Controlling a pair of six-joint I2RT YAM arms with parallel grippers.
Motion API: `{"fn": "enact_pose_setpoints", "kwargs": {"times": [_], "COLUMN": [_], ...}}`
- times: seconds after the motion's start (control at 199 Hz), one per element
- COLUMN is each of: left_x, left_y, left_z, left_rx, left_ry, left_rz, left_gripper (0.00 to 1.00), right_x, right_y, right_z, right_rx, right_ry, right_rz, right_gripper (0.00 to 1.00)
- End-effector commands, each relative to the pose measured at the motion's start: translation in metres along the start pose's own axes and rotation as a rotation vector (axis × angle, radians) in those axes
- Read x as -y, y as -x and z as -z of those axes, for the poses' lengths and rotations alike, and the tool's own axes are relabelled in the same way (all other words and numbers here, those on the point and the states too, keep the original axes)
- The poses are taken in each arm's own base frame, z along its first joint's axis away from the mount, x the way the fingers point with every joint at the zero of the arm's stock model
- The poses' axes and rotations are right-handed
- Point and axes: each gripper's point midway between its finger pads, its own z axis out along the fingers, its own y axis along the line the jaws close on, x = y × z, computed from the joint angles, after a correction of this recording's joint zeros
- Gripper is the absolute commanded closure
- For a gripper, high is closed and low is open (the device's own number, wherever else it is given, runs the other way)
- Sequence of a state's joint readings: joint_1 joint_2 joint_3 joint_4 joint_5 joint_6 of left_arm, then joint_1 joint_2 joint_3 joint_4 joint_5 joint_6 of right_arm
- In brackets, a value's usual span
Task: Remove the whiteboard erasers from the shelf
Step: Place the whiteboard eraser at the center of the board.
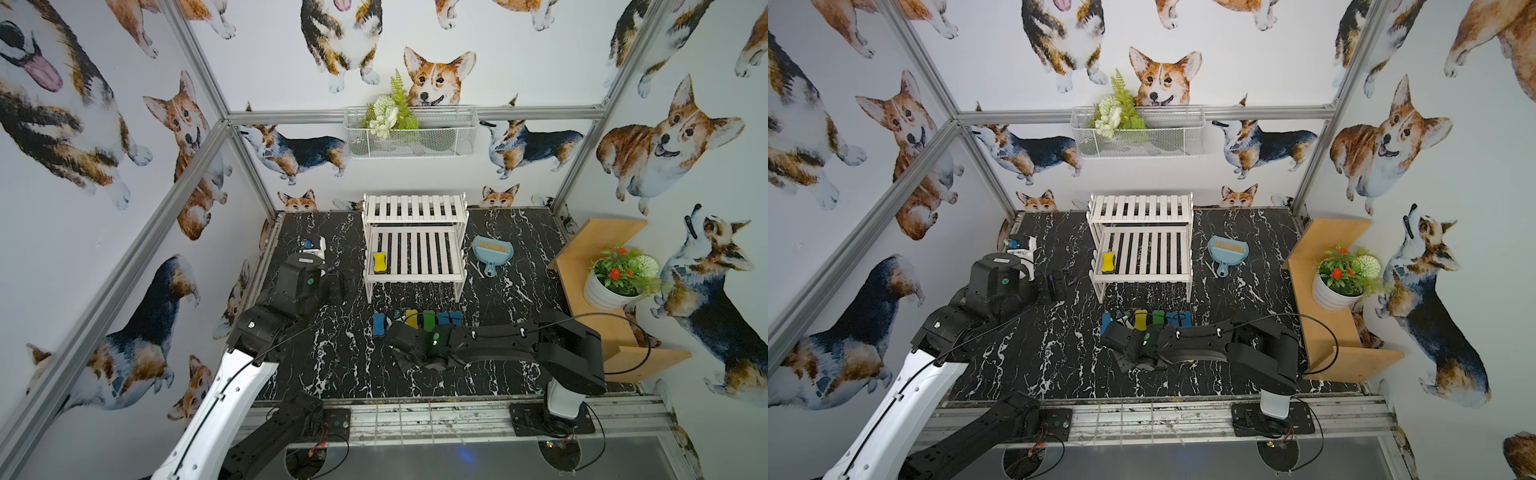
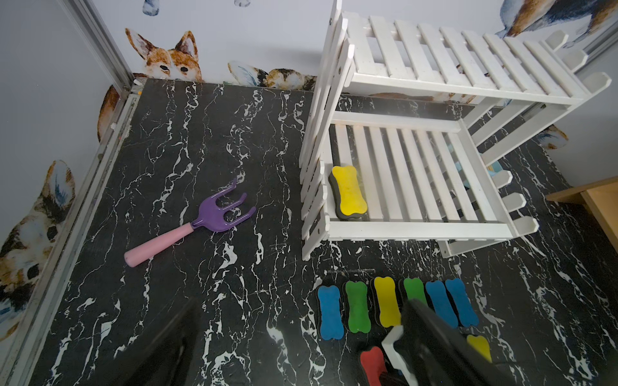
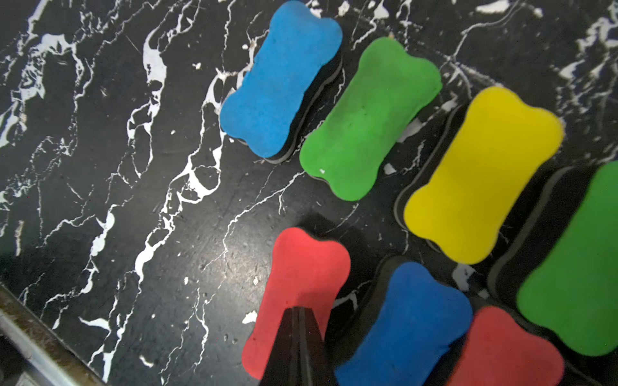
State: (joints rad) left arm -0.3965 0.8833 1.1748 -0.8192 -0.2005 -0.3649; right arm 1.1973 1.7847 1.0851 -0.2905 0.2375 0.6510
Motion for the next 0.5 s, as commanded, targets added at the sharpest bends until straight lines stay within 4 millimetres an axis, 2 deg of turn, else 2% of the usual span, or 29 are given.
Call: {"fn": "enact_pose_setpoints", "kwargs": {"times": [0.0, 0.075, 0.14, 0.176, 0.256, 0.296, 0.391, 0.497], "left_x": [0.001, 0.002, 0.003, 0.005, 0.011, 0.013, 0.015, 0.013], "left_y": [0.000, -0.003, -0.008, -0.010, -0.017, -0.020, -0.025, -0.025], "left_z": [-0.001, -0.003, -0.005, -0.007, -0.012, -0.014, -0.020, -0.021], "left_rx": [0.001, -0.007, -0.012, -0.014, -0.025, -0.030, -0.043, -0.040], "left_ry": [-0.010, -0.015, -0.028, -0.040, -0.079, -0.089, -0.098, -0.091], "left_rz": [-0.003, -0.003, 0.003, 0.006, 0.010, 0.016, 0.026, 0.034], "left_gripper": [0.01, 0.01, 0.01, 0.01, 0.01, 0.01, 0.01, 0.01], "right_x": [0.006, 0.001, -0.003, -0.006, -0.010, -0.009, 0.001, 0.019], "right_y": [0.008, 0.020, 0.035, 0.044, 0.063, 0.074, 0.101, 0.132], "right_z": [0.003, 0.012, 0.028, 0.038, 0.065, 0.079, 0.104, 0.112], "right_rx": [0.026, 0.071, 0.129, 0.167, 0.255, 0.300, 0.383, 0.423], "right_ry": [-0.043, -0.020, 0.006, 0.032, 0.088, 0.099, 0.104, 0.089], "right_rz": [-0.025, -0.018, -0.021, -0.023, -0.031, -0.034, -0.049, -0.087], "right_gripper": [1.00, 1.00, 0.99, 0.92, 0.67, 0.59, 0.50, 0.44]}}
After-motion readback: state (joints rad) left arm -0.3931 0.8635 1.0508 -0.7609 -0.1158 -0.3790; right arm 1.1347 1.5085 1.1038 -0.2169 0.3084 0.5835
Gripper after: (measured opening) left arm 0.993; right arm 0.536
